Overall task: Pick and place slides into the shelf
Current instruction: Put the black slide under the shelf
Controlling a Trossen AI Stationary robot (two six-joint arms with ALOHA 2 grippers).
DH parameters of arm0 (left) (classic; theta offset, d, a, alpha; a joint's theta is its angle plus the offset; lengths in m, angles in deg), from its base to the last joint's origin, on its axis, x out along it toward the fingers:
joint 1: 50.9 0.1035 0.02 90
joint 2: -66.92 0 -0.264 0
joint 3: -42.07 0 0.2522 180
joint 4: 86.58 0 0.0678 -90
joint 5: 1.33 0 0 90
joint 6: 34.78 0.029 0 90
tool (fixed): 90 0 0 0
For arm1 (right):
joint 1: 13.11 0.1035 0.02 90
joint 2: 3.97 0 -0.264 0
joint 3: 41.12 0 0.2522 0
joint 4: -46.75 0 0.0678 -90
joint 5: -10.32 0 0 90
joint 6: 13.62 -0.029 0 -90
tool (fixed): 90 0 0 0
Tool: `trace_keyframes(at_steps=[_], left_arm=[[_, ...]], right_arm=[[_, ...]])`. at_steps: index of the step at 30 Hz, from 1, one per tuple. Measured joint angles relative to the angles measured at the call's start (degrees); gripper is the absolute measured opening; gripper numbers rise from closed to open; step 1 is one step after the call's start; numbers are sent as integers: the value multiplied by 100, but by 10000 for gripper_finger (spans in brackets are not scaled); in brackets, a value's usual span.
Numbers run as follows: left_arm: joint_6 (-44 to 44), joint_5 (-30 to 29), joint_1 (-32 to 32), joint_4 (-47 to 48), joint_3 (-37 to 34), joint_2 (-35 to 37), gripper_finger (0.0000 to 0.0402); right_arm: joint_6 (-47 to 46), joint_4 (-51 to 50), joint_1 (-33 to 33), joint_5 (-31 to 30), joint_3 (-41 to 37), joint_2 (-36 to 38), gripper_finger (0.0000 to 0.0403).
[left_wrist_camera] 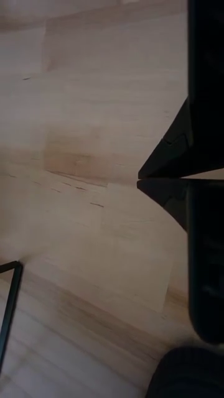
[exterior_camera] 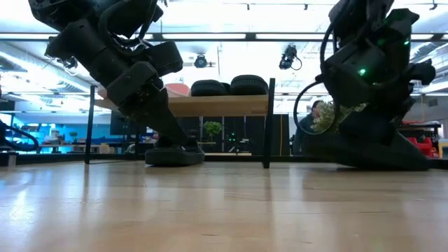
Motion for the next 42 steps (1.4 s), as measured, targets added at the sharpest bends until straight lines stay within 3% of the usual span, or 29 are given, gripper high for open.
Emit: trace_keyframes(at_steps=[6,12,15,19,22,25,28,32,42], left_arm=[[-4,-2,0,-1,0,0,23],[-9,-4,0,-19,0,0,6],[-174,-2,0,-9,0,21,5],[-450,-6,-104,70,0,301,15],[-501,-4,-245,302,0,675,14],[-526,-132,-376,765,2,1148,5],[-645,-624,-521,1320,2,1642,9],[-603,-1184,-668,1684,2,2218,9],[-285,-1233,-646,1920,2,2499,15]], right_arm=[[75,20,798,-29,395,-2,13],[1087,253,1803,-227,1313,-2,17],[1970,971,2203,-769,1662,-2,14],[3662,2871,2414,-1387,1777,-2,13],[5055,4241,2339,-1414,1707,-8,13],[5752,4767,2123,-1775,1699,-9,14],[6061,4797,1784,-1852,1690,-9,14],[6319,4869,1260,-1448,1682,-182,13],[7387,6097,299,-1107,1682,-971,13]])
